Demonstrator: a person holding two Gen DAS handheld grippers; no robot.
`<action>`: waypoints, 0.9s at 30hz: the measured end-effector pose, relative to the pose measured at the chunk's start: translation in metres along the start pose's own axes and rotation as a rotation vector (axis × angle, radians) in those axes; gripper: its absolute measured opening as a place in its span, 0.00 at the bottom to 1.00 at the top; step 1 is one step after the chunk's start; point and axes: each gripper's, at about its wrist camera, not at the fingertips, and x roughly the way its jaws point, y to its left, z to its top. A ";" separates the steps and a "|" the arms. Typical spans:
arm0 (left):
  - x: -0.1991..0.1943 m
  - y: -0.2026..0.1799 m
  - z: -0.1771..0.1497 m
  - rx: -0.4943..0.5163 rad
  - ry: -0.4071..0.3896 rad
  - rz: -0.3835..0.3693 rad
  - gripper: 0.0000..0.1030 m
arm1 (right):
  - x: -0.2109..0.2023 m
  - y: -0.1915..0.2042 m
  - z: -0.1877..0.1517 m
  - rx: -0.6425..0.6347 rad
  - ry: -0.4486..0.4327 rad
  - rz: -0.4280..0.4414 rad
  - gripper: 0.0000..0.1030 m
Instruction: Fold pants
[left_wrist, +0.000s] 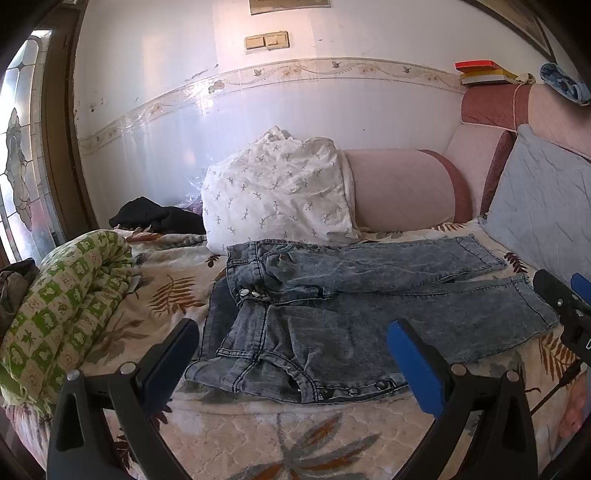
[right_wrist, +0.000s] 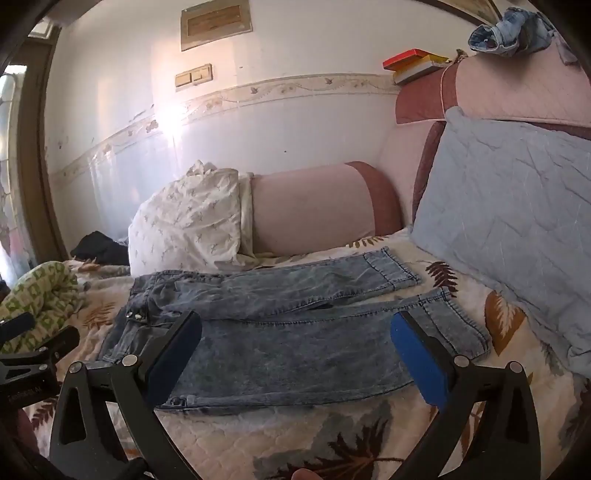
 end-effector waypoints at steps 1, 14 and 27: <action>0.000 0.001 0.000 -0.001 0.000 -0.001 1.00 | 0.000 0.000 0.000 0.002 0.001 0.000 1.00; 0.005 0.001 -0.001 -0.005 0.012 0.002 1.00 | 0.003 -0.003 -0.001 0.008 0.020 -0.003 1.00; 0.008 0.002 -0.003 -0.007 0.017 0.003 1.00 | 0.005 -0.005 0.001 0.011 0.023 -0.004 1.00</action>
